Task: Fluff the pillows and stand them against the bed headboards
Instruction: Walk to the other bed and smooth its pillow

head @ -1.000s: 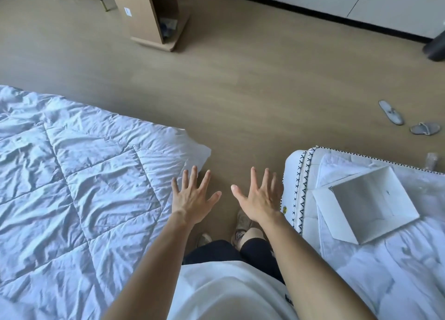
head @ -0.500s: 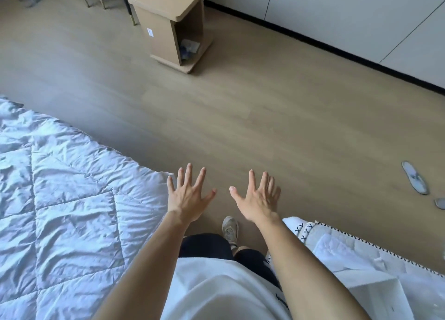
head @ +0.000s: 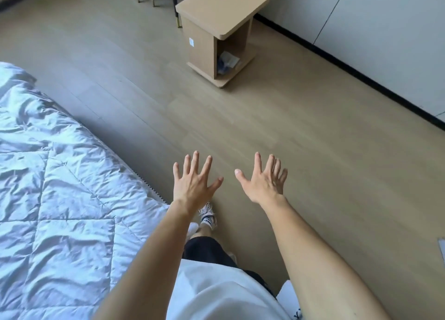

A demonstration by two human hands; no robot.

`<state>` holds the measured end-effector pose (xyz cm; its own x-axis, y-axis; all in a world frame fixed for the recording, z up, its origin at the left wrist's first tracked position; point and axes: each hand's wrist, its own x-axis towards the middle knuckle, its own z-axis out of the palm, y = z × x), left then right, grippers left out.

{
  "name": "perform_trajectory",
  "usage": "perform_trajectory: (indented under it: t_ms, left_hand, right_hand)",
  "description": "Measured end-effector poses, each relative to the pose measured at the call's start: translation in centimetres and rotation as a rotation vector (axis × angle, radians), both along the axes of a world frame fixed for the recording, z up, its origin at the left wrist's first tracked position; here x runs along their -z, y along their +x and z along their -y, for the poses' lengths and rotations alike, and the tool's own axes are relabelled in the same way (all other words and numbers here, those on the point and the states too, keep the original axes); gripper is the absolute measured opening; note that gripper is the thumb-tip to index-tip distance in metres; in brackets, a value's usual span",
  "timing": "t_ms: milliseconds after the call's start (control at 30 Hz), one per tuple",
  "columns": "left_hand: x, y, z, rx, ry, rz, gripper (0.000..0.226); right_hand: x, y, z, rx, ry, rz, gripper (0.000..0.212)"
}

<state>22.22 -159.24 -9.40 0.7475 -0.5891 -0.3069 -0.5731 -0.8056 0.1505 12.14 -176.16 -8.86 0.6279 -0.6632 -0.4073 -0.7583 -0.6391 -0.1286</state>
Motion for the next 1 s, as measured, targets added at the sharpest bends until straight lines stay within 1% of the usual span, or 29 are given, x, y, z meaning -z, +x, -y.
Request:
perform_trajectory:
  t_ms: [67, 367, 533, 700, 900, 1000]
  left_hand:
    - [-0.1, 3.6, 1.1, -0.026, -0.010, 0.006, 0.080]
    - [-1.2, 18.7, 3.0, -0.146, -0.006, 0.009, 0.081]
    - [-1.4, 25.9, 2.4, -0.267, 0.009, 0.005, 0.081]
    - [-0.7, 33.4, 2.0, -0.382, 0.031, 0.025, 0.081]
    - [-0.3, 42.6, 4.0, -0.522, 0.022, 0.032, 0.080]
    - [-0.2, 47.8, 5.7, -0.608, -0.015, 0.056, 0.080]
  right_hand:
    - [-0.3, 3.9, 0.9, -0.032, 0.004, 0.009, 0.089]
    - [-1.8, 21.2, 2.5, -0.158, 0.040, 0.013, 0.090]
    - [-2.2, 29.9, 3.5, -0.318, 0.016, 0.019, 0.090]
    - [-1.8, 38.5, 5.2, -0.400, 0.009, 0.026, 0.090]
    - [-1.3, 50.3, 8.3, -0.490, 0.021, 0.033, 0.090]
    - [-1.5, 57.3, 9.9, -0.581, 0.006, 0.040, 0.090]
